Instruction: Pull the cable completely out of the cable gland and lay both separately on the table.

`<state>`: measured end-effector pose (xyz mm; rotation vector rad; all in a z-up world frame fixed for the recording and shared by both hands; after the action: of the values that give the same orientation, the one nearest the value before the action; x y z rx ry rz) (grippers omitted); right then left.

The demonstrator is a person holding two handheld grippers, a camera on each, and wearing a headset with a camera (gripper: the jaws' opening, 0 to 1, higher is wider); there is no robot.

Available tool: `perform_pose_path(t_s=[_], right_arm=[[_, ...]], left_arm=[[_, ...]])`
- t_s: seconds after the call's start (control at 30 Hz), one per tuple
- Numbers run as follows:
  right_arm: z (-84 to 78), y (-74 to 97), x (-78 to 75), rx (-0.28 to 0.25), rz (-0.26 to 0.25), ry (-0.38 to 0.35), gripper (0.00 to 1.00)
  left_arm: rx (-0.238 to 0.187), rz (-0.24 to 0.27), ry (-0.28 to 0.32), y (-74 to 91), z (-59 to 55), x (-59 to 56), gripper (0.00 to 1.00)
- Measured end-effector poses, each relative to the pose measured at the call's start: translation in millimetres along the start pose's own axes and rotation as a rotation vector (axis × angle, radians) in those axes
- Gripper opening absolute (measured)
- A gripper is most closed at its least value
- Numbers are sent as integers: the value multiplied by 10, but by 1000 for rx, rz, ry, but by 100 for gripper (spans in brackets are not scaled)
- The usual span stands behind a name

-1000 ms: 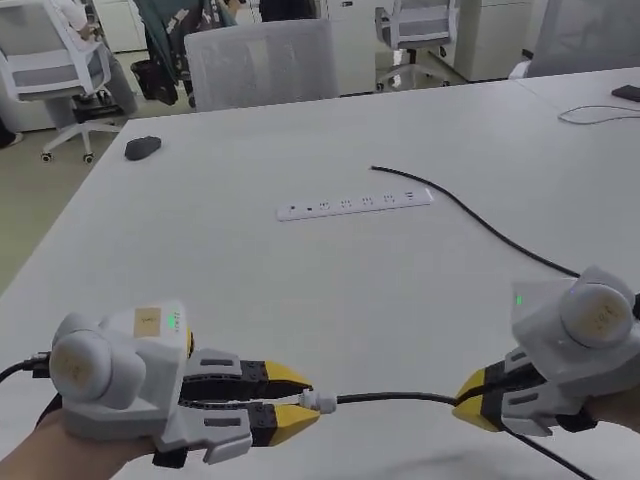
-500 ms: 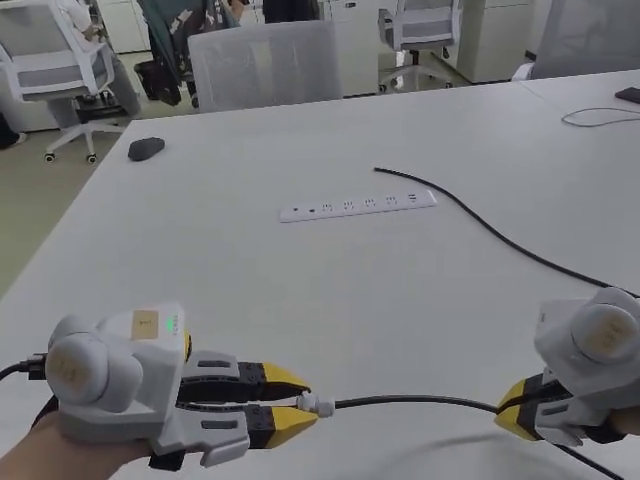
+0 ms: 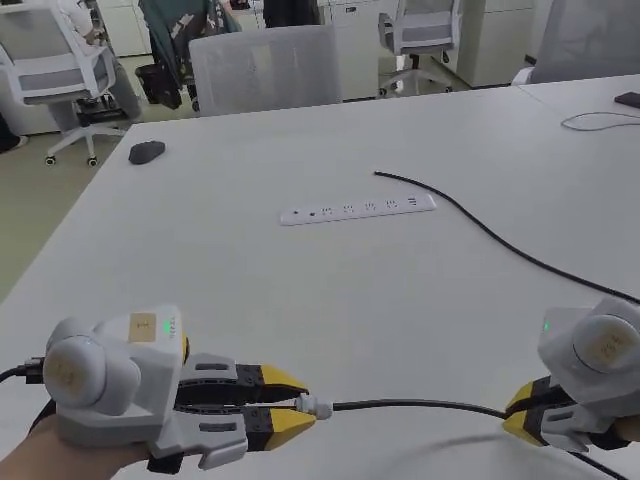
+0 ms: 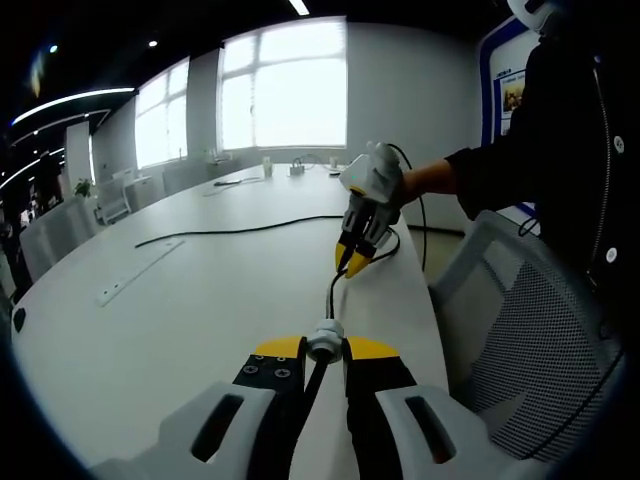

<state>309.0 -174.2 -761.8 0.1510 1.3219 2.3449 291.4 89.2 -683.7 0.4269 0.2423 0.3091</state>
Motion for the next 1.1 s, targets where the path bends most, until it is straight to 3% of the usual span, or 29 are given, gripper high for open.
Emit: perform_pose_path(t_s=[0.13,0.27,0.37,0.43,0.47,0.53,0.6,0.73,0.77,0.87,1.1], right_arm=[[38,4,19,-17,18,-5,16],[209,26,57,-75,33,0,22],[487,54,180,-195,110,16,27],[809,123,371,-322,205,49,26],[865,133,398,-341,211,61,25],[1141,166,530,-412,221,168,26],[1295,146,562,-434,201,219,27],[1449,75,551,-437,190,228,23],[1460,62,540,-434,187,231,21],[1484,56,607,-434,244,255,17],[1489,-20,653,-403,253,291,10]], left_arm=[[3,2,7,13,-13,17,15],[8,4,8,14,-28,20,15],[6,3,7,8,-24,20,15],[5,1,11,3,-20,20,15],[4,2,10,2,-18,21,15],[1,-1,8,-9,-5,19,15],[1,-4,7,-18,4,6,15],[1,-1,-2,-19,23,-17,15],[3,2,-7,-16,31,-25,15],[-7,0,-9,-17,49,-36,15],[-19,-6,-3,-27,66,-34,15]])
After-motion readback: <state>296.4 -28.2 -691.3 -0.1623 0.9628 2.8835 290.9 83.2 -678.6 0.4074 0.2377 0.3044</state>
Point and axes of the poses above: the centre of the closed fingertips' face, and the gripper's own axes: y roughly backward along the fingers, x roughly to its left, z roughly out of its top, the point moved 6 cm from there along y, roughly backward along the fingers, and after that the axes turned 9 degrees about y, right-handed, at the moved point
